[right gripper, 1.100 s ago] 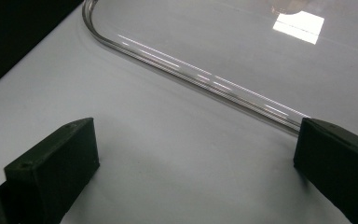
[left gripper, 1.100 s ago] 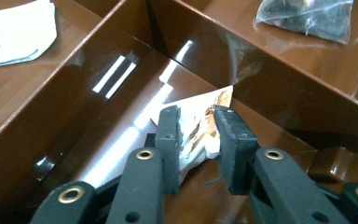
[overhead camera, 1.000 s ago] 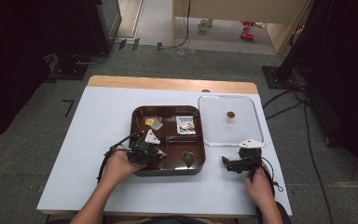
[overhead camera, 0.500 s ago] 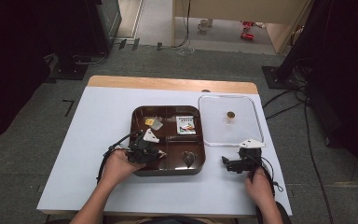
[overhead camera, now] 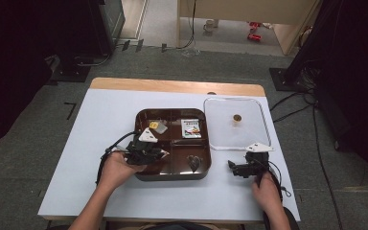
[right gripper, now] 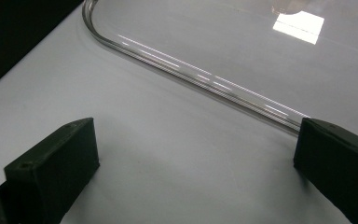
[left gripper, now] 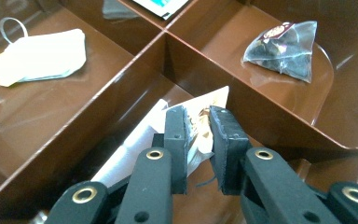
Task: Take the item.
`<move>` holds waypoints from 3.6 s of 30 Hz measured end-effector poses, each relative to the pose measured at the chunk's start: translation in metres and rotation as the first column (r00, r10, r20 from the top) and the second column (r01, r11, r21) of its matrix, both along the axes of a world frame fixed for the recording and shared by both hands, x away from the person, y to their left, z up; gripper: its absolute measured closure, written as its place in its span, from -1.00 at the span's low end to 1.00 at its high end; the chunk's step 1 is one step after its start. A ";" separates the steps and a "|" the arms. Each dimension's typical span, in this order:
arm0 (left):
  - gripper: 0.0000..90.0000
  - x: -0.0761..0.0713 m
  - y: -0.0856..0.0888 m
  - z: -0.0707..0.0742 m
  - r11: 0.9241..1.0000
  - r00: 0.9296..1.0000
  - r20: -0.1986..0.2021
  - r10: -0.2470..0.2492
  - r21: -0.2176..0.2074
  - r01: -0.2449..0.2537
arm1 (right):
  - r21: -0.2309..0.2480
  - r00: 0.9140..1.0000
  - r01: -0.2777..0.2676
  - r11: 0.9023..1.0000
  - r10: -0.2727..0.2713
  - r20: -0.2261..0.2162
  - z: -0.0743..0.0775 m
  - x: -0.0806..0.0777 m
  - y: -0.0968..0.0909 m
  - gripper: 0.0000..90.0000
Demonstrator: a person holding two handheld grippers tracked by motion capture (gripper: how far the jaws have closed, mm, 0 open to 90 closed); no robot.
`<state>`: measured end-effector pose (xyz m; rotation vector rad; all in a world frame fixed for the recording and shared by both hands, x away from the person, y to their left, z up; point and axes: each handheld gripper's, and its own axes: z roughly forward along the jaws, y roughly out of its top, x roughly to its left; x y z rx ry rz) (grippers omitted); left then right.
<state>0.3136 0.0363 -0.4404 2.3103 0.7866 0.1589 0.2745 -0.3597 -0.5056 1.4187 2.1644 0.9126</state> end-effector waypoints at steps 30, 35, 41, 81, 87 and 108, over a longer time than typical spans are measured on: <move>0.74 0.004 0.061 0.035 0.985 0.989 0.091 0.119 -0.140 -0.106 | -0.001 1.000 -0.001 1.000 0.001 0.001 0.000 0.000 0.000 -1.00; 0.74 0.005 0.072 0.038 0.980 0.984 0.097 0.146 -0.150 -0.131 | -0.001 1.000 -0.001 1.000 0.001 0.001 0.000 0.000 0.000 -1.00; 0.74 0.006 0.085 0.039 0.975 0.979 0.097 0.180 -0.152 -0.164 | -0.001 1.000 -0.001 1.000 0.001 0.001 0.000 0.000 0.000 -1.00; 0.73 0.037 0.127 -0.009 0.942 0.944 -0.014 0.330 -0.064 -0.330 | -0.002 1.000 -0.001 1.000 0.001 0.001 0.000 0.000 0.000 -1.00; 0.73 0.042 0.129 -0.016 0.935 0.936 -0.023 0.352 -0.031 -0.353 | -0.001 1.000 -0.001 1.000 0.001 0.002 0.000 0.000 0.000 -1.00; 0.67 0.046 0.132 -0.028 0.927 0.926 -0.049 0.374 0.027 -0.373 | -0.001 1.000 0.000 1.000 0.000 0.002 0.000 0.000 0.000 -1.00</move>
